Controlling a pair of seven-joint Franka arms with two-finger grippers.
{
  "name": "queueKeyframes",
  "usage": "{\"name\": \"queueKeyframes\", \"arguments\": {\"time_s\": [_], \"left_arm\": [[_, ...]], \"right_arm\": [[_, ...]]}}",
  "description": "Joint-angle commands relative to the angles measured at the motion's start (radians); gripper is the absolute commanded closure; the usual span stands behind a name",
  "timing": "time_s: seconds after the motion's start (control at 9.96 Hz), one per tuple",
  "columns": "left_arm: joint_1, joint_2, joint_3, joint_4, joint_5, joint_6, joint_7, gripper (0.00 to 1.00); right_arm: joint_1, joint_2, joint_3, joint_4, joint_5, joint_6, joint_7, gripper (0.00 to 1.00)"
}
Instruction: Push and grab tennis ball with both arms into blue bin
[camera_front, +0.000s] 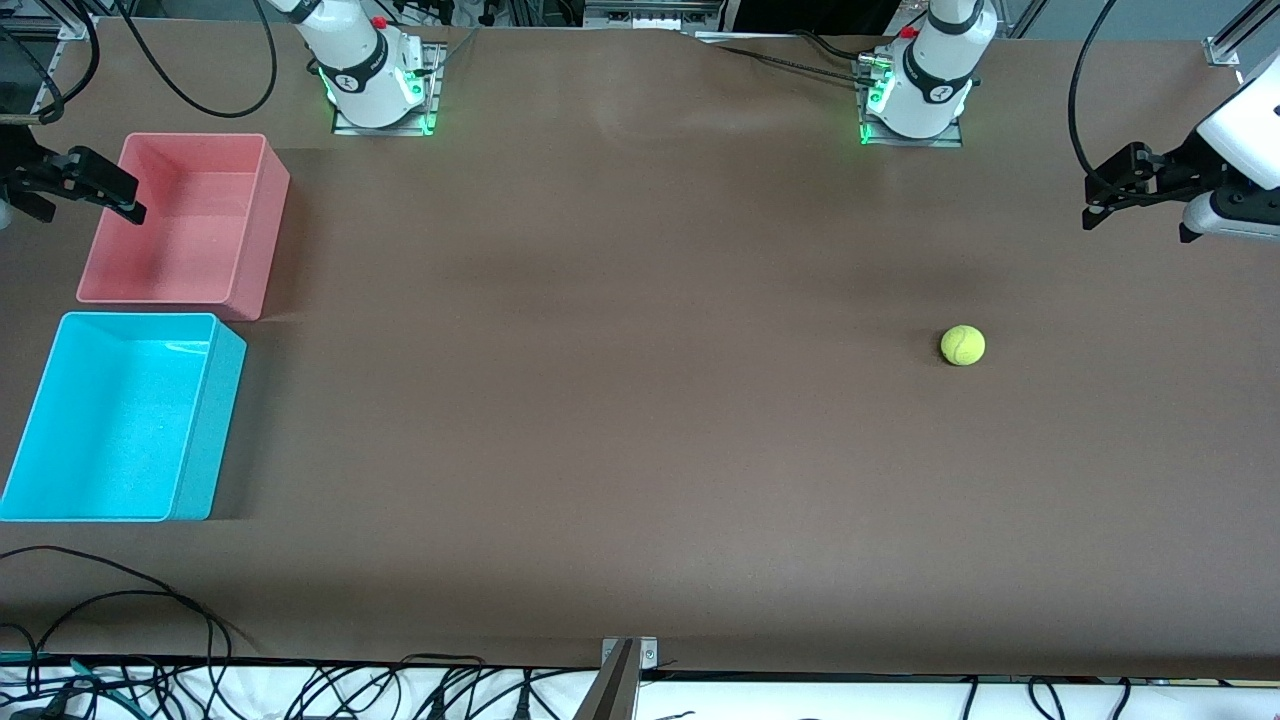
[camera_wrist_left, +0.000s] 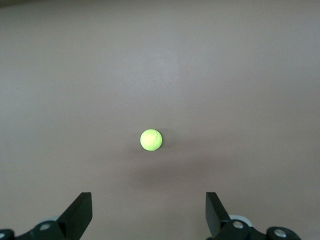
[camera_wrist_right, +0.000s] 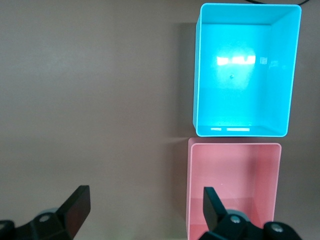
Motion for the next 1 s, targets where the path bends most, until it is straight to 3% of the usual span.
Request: {"name": "queueKeyframes", "arguments": {"time_s": [0.0, 0.9], "left_arm": [[-0.019, 0.02, 0.004, 0.054, -0.007, -0.018, -0.008, 0.0], [-0.024, 0.029, 0.007, 0.068, -0.005, -0.02, -0.008, 0.0]], "right_arm": [[-0.014, 0.008, 0.007, 0.027, 0.009, -0.015, 0.004, 0.0], [-0.014, 0.003, -0.022, 0.029, 0.01, -0.023, -0.007, 0.0]]}}
